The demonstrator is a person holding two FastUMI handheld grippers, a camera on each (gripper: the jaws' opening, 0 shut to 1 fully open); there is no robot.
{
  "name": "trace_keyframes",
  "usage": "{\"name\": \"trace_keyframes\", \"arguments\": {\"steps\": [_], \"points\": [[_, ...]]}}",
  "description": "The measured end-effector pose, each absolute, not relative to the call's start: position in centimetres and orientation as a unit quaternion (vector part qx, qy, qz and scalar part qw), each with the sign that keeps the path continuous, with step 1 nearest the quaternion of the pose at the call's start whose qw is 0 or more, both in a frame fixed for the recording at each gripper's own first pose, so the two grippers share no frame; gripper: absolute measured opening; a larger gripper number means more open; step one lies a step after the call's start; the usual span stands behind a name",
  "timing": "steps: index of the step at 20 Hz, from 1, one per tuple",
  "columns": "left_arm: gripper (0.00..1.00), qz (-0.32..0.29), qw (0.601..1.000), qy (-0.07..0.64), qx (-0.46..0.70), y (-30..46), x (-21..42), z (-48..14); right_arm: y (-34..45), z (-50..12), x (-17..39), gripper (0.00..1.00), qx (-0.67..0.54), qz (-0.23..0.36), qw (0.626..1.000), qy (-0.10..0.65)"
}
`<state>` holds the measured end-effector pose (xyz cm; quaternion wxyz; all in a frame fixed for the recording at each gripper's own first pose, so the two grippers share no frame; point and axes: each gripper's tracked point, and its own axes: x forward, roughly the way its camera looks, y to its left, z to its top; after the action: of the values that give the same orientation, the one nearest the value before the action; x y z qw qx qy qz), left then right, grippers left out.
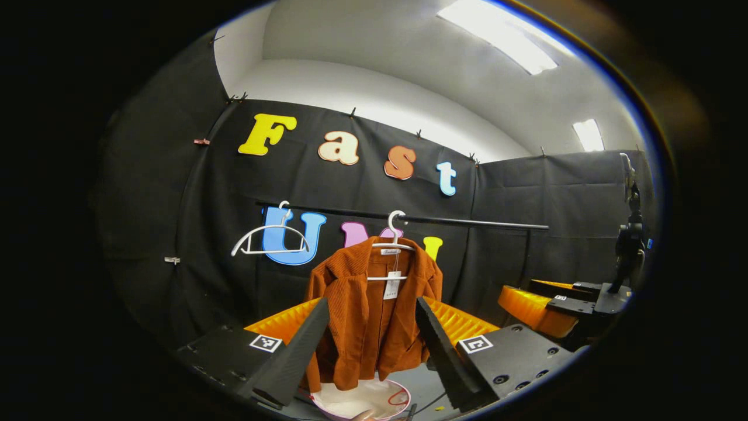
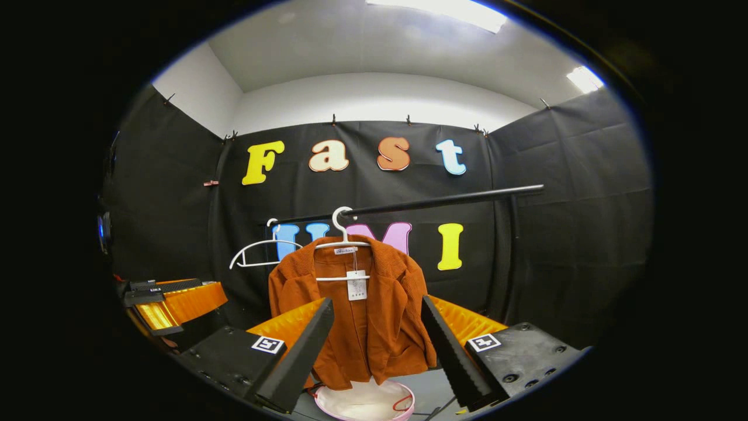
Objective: Grasp the clothes on the hanger with both hands and then place them into the laundry hamper below.
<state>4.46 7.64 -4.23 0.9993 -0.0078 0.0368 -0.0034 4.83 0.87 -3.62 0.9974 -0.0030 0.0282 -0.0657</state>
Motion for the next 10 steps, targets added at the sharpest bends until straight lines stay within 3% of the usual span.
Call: {"name": "trace_keyframes", "arguments": {"steps": [9,10], "points": [[0.94,0.084,0.993,0.073,-0.037,10.3,16.0,-10.6,-3.3,-9.8,17.1,0.96,0.001,0.003,0.997,0.073],[0.94,0.09,0.992,0.077,-0.039,10.5,16.7,-11.1,-3.7,-10.5,18.1,1.0,0.0,0.006,0.997,0.078]]}}
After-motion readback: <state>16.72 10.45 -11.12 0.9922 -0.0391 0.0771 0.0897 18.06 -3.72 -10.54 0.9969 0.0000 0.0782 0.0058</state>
